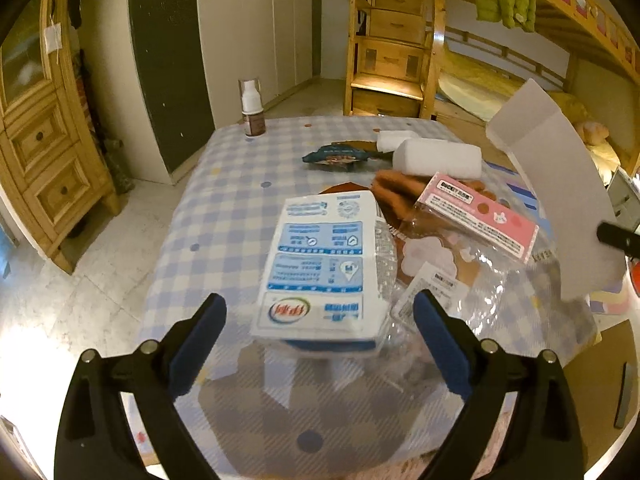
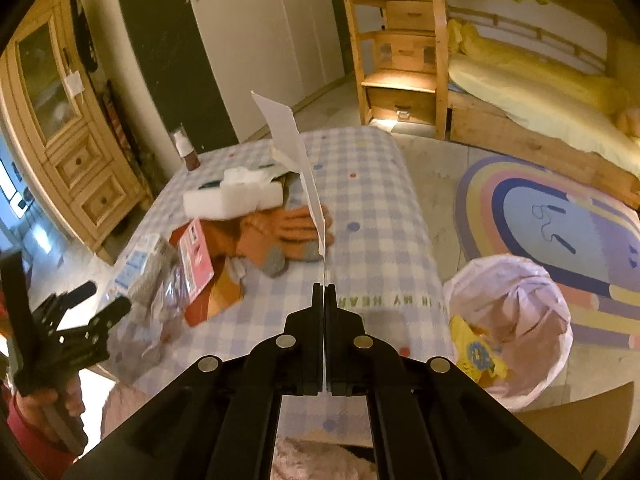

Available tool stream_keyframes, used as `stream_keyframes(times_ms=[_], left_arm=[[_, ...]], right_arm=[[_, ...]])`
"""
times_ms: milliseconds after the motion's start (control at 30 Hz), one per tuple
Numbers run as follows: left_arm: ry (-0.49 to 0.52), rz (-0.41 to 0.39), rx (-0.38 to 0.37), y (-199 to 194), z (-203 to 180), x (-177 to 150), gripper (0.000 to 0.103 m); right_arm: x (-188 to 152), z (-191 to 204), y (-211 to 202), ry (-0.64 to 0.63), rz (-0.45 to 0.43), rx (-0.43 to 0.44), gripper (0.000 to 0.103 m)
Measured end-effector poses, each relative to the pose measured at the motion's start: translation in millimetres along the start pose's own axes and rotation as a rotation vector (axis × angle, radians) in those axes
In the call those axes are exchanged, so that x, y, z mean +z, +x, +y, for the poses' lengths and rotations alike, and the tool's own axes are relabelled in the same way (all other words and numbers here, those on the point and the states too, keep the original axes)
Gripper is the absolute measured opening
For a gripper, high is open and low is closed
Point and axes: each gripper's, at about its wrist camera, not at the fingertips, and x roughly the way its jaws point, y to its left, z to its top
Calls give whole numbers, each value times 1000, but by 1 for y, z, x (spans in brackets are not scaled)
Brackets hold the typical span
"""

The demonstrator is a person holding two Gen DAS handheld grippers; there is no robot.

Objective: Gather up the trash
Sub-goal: 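Grasp the white milk carton with the left gripper, then drop the milk carton into the bin with the left gripper while the right drops the paper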

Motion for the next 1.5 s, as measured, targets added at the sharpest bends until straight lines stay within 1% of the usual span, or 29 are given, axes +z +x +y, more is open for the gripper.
stream_keyframes(times_ms=[100,167,200,267,367,500,533,667,833,1000,1033,1133,1233,1500], left_arm=[[10,21,-2,10,-2,3,92],[20,40,1,16,-2,4,86],[24,47,-7,19,-1,4,84],[31,59,-13,22,-1,5,77],[21,19,7,12,0,5,75],[-5,-56,36,-21,4,8,75],[-9,-87,49,-35,4,10,75],[7,-149,32,-68,-10,15,75],[53,-187,-24,-88,-42,18,75],[109,-178,-78,-85,-72,14,75],[129,-171,-91,-82,-82,13,75],[168,-167,-127,-77,-107,13,75],[214,-170,-160,-68,-139,16,75],[305,-177,-242,-47,-211,20,76]], right_arm=[[-1,-2,0,6,2,0,0],[-2,-2,0,6,1,0,0],[-2,-2,0,6,1,0,0],[-3,-2,-2,4,-1,2,0],[-3,-2,-4,9,-7,9,0],[-1,-2,-9,17,-21,13,0],[-1,-2,-10,18,-25,14,0],[0,-2,-18,27,-45,17,0],[-4,-8,-33,43,-68,16,0],[-12,-23,-49,78,-87,2,0],[-15,-28,-52,87,-90,-5,0],[-21,-45,-59,120,-96,-33,0],[-29,-68,-64,163,-95,-68,0],[-46,-141,-63,275,-78,-209,0]])
